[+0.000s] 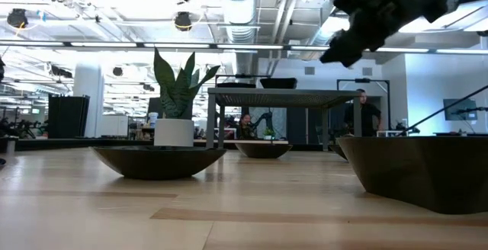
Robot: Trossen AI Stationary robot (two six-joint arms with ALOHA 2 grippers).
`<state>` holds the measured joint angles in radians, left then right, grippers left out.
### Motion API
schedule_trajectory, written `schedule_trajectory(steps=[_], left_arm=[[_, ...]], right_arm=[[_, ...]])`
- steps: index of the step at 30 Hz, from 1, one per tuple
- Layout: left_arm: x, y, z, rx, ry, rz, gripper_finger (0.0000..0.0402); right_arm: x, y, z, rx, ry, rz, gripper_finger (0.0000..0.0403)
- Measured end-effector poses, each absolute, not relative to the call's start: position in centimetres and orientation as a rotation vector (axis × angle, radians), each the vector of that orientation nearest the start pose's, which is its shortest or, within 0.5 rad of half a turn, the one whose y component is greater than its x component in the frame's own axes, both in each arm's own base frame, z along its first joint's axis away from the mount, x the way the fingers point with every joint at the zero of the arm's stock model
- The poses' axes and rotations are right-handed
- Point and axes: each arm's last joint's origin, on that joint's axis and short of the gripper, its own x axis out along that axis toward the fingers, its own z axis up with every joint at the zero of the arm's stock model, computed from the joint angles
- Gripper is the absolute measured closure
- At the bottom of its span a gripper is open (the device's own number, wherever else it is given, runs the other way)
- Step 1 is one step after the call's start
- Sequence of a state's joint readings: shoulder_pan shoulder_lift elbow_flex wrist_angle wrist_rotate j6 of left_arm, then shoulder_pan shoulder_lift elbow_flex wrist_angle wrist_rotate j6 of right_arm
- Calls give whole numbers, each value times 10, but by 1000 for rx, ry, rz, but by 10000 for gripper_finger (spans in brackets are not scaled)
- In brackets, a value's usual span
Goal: Pick & Place Mini shaped plates
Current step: Stack the distorted square plate on top of the distorted square plate on the shelf
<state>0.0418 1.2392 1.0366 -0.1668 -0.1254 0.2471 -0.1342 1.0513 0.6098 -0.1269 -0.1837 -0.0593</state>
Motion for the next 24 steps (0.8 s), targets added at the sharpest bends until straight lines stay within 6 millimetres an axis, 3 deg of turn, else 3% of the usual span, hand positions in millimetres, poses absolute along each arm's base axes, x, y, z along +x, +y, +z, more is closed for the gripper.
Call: schedule_trajectory(steps=[6,11,18,24], left_arm=[[221,8,331,232,295,112,302],[197,7,322,230,262,116,302],[195,7,304,193,304,117,302],[206,7,289,193,338,114,302]], right_arm=[[235,-25,229,13,460,69,321],[249,-19,225,49,500,99,321],[267,30,245,23,506,235,300],[275,82,247,-21,736,210,245]])
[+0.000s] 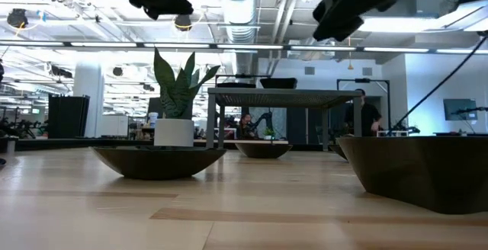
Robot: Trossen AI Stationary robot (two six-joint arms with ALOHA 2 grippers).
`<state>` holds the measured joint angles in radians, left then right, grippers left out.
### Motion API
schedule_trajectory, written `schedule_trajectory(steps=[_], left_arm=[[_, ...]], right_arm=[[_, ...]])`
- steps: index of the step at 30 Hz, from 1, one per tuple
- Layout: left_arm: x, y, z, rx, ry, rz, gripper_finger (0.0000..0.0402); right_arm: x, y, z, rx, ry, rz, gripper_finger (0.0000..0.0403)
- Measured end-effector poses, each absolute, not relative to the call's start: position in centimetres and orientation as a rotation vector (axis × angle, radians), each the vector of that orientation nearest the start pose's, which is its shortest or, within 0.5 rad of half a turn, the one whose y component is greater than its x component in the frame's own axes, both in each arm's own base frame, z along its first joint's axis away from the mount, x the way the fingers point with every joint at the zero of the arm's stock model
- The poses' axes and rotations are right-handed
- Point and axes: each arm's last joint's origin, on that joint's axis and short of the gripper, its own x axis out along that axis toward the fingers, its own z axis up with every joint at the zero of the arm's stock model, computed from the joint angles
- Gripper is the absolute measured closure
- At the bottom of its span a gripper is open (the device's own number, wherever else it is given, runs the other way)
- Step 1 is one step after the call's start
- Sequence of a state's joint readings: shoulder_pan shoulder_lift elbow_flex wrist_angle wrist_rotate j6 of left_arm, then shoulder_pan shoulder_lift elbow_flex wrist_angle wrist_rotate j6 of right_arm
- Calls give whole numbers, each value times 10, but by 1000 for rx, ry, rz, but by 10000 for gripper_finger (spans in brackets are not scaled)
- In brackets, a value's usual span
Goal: Pick & Place Mini shaped plates
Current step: Stack the distorted square plate on top of the distorted square plate on the shelf
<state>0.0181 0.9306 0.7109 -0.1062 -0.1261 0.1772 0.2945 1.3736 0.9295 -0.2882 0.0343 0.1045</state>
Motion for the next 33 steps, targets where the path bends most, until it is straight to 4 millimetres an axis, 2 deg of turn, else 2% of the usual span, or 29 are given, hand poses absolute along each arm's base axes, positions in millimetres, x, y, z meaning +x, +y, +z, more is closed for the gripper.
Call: schedule_trajectory(steps=[8,12,16,24,33], left_arm=[[218,8,280,193,352,113,302],[221,8,280,193,344,113,302],[222,8,280,190,339,114,302],[223,8,280,189,334,115,302],[223,8,282,185,320,116,302]], right_arm=[[280,147,224,116,919,236,187],[277,174,202,170,1001,232,182],[274,190,180,203,1084,210,186],[273,203,154,232,1207,251,199],[275,200,154,251,1208,236,212]])
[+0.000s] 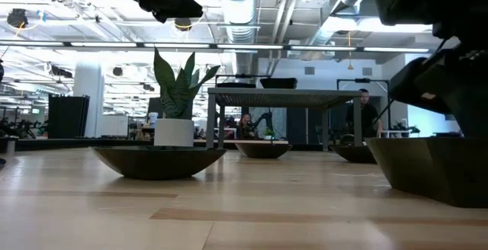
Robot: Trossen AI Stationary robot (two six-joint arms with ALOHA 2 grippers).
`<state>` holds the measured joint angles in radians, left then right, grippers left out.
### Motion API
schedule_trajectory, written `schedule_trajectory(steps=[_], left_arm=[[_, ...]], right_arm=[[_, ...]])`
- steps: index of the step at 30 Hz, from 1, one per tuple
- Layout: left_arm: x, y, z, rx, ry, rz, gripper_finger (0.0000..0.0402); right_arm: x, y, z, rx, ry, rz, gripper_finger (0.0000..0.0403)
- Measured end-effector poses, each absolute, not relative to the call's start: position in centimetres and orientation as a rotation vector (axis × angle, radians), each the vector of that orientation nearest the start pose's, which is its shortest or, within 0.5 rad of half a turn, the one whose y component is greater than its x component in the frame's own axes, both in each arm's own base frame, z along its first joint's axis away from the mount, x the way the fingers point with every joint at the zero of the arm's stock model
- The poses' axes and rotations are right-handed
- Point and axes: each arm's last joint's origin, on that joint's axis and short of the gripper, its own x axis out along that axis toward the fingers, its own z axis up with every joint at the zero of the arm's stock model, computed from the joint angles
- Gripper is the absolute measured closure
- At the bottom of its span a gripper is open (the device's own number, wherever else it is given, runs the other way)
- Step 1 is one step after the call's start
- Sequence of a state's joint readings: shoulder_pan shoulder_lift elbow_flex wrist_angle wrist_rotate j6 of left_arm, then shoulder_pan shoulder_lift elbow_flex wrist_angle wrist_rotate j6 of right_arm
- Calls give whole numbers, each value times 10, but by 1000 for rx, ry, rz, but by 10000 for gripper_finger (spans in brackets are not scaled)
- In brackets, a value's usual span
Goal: Pick & Place Mini shaped plates
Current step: Stack the distorted square plate on top of the distorted square plate on the shelf
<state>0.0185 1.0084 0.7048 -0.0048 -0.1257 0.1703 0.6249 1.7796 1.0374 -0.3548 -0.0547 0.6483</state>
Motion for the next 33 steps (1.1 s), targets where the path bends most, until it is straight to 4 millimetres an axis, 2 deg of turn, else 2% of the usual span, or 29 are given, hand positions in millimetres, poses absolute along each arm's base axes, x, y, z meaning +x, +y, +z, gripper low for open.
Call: schedule_trajectory(steps=[5,10,14,19,22,25,29,33], left_arm=[[223,8,282,185,316,117,302],[223,8,282,185,313,117,302],[223,8,282,185,311,117,302],[223,8,283,186,306,117,302],[223,8,283,190,306,117,302],[223,8,283,192,306,117,302],[223,8,283,192,302,117,302],[223,8,283,192,300,117,302]], right_arm=[[274,199,149,240,1225,228,250],[273,199,149,248,1235,240,327],[278,191,152,279,1236,249,388],[290,177,162,238,1210,258,388],[297,166,182,213,1198,259,394],[299,152,212,146,1184,254,400],[290,121,255,-81,1152,124,398],[282,78,293,-361,1039,-109,401]])
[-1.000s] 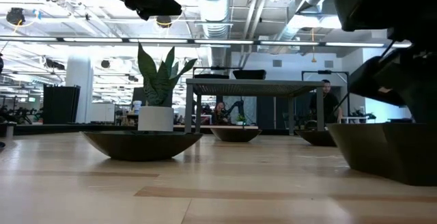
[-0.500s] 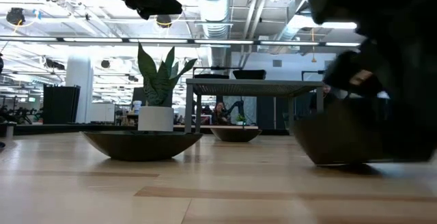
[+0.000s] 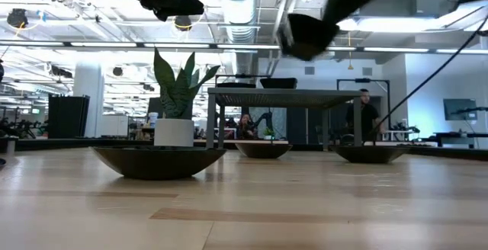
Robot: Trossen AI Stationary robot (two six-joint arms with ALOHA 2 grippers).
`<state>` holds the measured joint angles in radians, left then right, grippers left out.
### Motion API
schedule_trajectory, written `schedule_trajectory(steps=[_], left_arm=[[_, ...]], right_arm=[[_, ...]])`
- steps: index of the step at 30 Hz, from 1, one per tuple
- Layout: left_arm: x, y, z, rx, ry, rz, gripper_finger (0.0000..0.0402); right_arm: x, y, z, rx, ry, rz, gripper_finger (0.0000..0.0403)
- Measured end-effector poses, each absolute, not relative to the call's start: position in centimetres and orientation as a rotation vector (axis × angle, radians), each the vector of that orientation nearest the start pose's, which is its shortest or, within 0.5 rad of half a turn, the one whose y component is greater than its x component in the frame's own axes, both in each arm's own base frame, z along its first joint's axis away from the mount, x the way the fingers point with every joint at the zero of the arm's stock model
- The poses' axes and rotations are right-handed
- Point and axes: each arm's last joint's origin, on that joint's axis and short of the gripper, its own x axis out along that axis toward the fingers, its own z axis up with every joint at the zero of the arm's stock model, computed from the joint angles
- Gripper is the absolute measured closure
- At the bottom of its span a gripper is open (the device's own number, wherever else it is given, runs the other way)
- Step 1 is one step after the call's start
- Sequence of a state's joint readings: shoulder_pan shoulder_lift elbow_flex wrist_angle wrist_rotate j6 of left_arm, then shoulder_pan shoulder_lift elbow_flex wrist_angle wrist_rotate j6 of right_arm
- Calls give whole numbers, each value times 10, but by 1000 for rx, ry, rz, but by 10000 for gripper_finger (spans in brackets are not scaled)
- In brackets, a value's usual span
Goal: Pick & Place Mini shaped plates
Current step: Stack the distorted square plate on top of the distorted square plate on the shelf
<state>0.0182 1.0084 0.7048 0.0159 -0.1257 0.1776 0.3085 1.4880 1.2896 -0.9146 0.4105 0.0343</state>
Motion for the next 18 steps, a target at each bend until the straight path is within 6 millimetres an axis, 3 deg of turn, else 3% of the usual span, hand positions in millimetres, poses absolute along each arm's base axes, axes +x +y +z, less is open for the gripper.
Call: schedule_trajectory(steps=[3,8,13,18], left_arm=[[223,8,284,192,299,117,302],[223,8,284,192,299,117,302],[223,8,284,192,298,117,302],[223,8,284,192,298,117,302]], right_arm=[[280,39,315,-471,948,-256,397],[287,-31,334,-404,831,-446,397],[290,-92,324,-368,873,-462,399],[295,-122,305,-387,960,-474,399]])
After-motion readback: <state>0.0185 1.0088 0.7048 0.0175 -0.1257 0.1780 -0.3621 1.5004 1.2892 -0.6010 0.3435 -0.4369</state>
